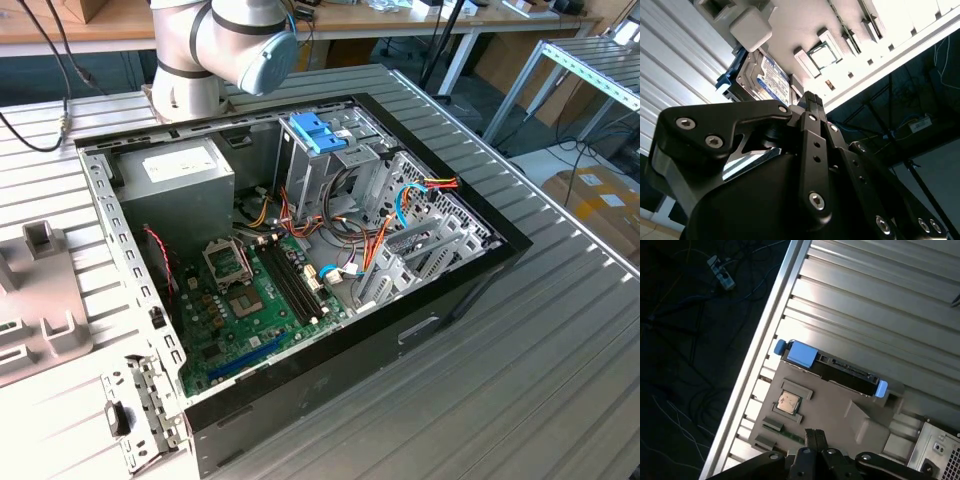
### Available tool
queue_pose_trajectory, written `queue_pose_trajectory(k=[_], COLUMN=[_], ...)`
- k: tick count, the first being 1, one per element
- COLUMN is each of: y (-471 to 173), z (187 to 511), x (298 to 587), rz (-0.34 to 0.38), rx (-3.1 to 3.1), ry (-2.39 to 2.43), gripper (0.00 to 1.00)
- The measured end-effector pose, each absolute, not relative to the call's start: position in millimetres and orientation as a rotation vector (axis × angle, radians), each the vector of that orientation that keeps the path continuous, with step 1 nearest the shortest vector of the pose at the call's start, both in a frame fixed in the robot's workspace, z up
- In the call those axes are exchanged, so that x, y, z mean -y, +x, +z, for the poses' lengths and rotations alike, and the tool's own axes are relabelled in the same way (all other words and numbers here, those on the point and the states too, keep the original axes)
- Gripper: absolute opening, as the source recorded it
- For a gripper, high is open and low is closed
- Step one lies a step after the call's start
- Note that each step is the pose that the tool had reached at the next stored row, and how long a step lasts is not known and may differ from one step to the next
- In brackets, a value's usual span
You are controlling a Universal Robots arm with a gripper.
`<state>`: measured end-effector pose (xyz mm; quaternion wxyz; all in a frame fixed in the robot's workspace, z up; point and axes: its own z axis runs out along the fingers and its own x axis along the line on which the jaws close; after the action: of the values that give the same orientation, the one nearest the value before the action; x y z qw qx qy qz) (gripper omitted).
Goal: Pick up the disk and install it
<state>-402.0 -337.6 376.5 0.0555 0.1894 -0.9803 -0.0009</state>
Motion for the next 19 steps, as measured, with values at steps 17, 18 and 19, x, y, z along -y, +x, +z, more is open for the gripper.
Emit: queue_pose_trajectory(k=[17,18,19], y=[-402.0,-402.0,-402.0], z=[376.4,376.5,376.4], x=[337.5,337.6,337.6], rz=[0.008,0.009,0.01], rx=[2.931,2.928,2.925], ry=[0.771,0.784,0.792], gripper=[0.11,0.11,0.11])
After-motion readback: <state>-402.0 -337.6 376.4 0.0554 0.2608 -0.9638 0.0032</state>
